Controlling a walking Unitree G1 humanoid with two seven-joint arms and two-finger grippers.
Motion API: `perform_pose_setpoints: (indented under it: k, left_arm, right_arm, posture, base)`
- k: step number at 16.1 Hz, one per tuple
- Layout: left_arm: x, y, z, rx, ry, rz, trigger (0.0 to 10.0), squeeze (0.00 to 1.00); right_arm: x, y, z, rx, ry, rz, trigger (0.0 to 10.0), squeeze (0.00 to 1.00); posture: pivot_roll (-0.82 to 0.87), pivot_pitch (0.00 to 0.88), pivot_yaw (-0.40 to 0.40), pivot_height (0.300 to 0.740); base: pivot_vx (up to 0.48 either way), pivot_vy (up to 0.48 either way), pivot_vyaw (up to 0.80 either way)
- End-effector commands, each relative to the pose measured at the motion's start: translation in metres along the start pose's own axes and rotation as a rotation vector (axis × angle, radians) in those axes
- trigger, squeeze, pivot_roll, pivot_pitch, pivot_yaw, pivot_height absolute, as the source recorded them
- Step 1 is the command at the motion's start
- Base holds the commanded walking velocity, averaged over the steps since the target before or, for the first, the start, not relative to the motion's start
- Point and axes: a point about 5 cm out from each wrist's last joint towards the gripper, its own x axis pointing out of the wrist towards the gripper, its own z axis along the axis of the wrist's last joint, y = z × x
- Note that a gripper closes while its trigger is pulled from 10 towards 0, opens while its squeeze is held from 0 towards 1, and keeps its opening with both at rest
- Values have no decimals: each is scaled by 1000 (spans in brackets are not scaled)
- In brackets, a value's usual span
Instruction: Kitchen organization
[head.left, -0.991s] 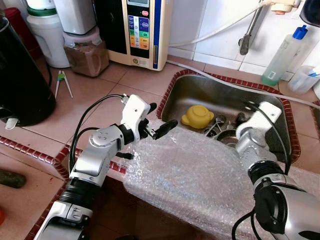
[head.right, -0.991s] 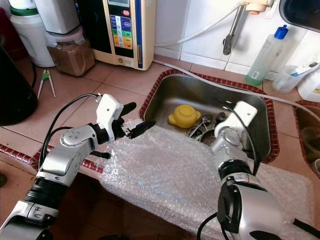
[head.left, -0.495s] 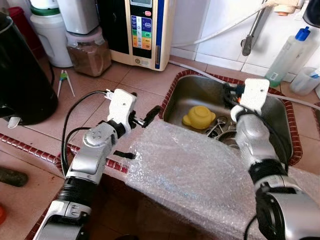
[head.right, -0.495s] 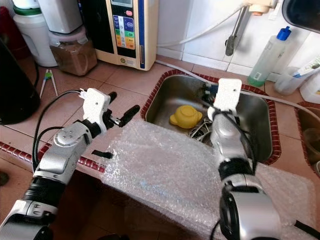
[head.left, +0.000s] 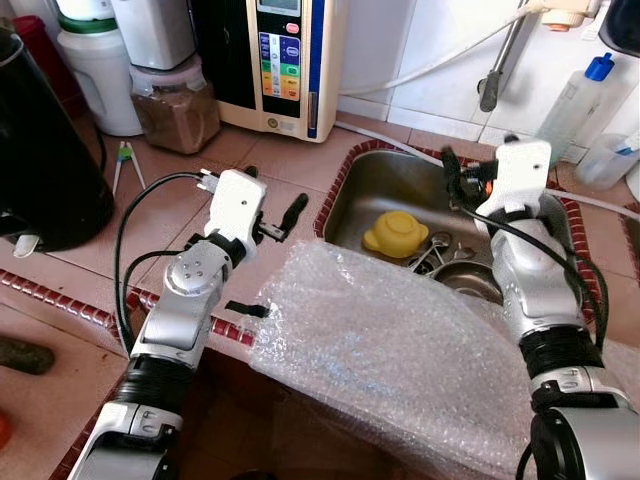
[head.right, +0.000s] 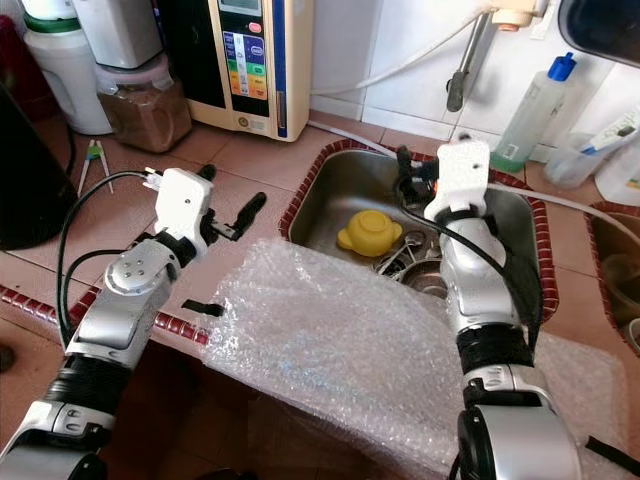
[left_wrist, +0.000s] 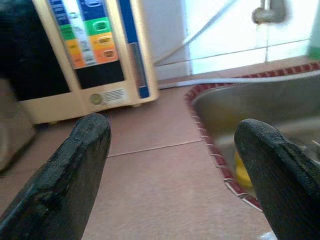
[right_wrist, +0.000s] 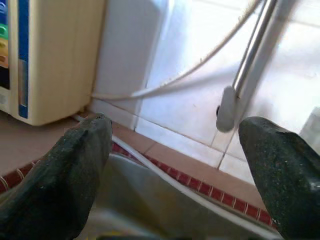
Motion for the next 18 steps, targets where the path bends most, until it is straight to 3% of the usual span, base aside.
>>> perform_pose_setpoints:
  k: [1,3,6,9,10,11,13,16,17,18]
  left_arm:
    - [-5,5,1,-37,-1,38,10000,1000]
    - [-15,0,-2,-21,-10,41,10000,1000]
    - [-29,-4,-5,-90,-22,132,10000,1000]
    - [-45,-12,-11,-148,31,238,10000,1000]
    - [-50,-10,-13,-164,47,281,10000,878]
    - [-51,-8,-14,-167,53,301,10000,0]
    - [-54,1,-16,-246,95,386,10000,0]
    - [-54,-3,-15,-277,116,336,10000,0]
    - [-54,-11,-15,-291,128,263,10000,0]
    - [-54,-17,-17,-302,142,208,10000,0]
  right_arm:
    - [-5,-3,0,-19,11,23,10000,1000]
    - [-19,-1,-4,-29,27,46,10000,1000]
    - [-31,6,-6,-35,30,56,10000,1000]
    - [-41,8,-10,68,74,-54,10000,1000]
    - [-46,9,-13,93,97,-102,10000,1000]
    - [-48,9,-13,87,95,-119,10000,996]
    - [-51,14,-14,135,109,-157,10000,314]
    - [-53,21,-14,146,116,-140,10000,176]
    - [-56,26,-17,160,131,-122,10000,0]
    - [-59,27,-20,160,144,-126,10000,0]
  posture:
    - [6,34,-17,740]
    - [5,26,-8,740]
    - [-2,14,7,740]
    - [11,5,-3,740]
    - [16,0,-7,740]
    - [20,0,-11,740]
    - [26,0,-16,740]
    - [37,0,-10,740]
    - [36,0,-6,740]
    - [31,0,-3,740]
  base:
    - [0,0,0]
    - [0,0,0]
    - [0,0,0]
    - [0,0,0]
    - [0,0,0]
    - [0,0,0]
    - [0,0,0]
    - [0,0,0]
    - [0,0,-569]
    - [0,0,-800]
